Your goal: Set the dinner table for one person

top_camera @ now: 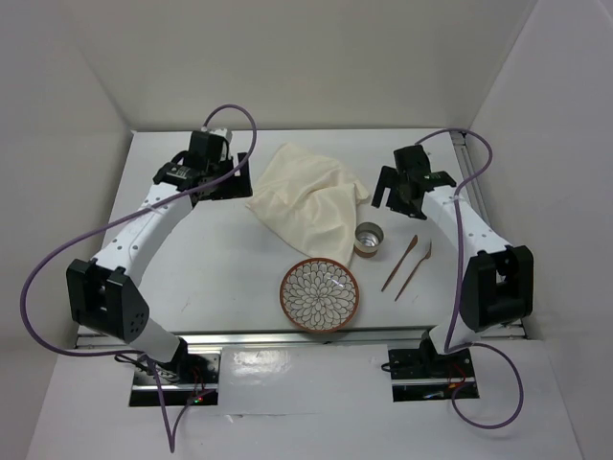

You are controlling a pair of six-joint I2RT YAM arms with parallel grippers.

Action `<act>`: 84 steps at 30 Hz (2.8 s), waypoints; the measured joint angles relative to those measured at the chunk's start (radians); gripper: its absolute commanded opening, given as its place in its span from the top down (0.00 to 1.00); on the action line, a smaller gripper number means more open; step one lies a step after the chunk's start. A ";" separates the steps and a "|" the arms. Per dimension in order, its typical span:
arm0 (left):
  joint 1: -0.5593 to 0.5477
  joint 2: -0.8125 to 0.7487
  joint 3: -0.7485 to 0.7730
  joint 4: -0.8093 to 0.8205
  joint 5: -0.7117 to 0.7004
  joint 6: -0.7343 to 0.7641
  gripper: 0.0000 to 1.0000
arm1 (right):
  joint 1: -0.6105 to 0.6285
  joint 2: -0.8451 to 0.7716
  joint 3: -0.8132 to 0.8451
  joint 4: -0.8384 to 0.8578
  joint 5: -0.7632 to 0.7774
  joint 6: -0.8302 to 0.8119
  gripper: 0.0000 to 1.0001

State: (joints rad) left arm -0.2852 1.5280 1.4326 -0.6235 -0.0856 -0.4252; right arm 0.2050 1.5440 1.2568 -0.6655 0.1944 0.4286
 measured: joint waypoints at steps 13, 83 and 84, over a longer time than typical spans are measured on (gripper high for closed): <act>0.152 0.006 -0.050 0.022 0.130 -0.074 0.08 | 0.018 -0.016 -0.017 0.027 -0.080 -0.001 0.00; -0.014 0.237 0.357 -0.116 0.376 -0.072 0.27 | 0.041 -0.251 -0.199 0.063 -0.250 0.016 0.00; 0.002 0.259 0.371 -0.116 0.380 -0.074 0.27 | 0.060 -0.257 -0.199 0.070 -0.262 0.007 0.00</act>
State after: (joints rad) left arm -0.2832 1.7870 1.8038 -0.7391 0.2939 -0.4988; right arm 0.2646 1.2865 1.0576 -0.5953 -0.0681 0.4355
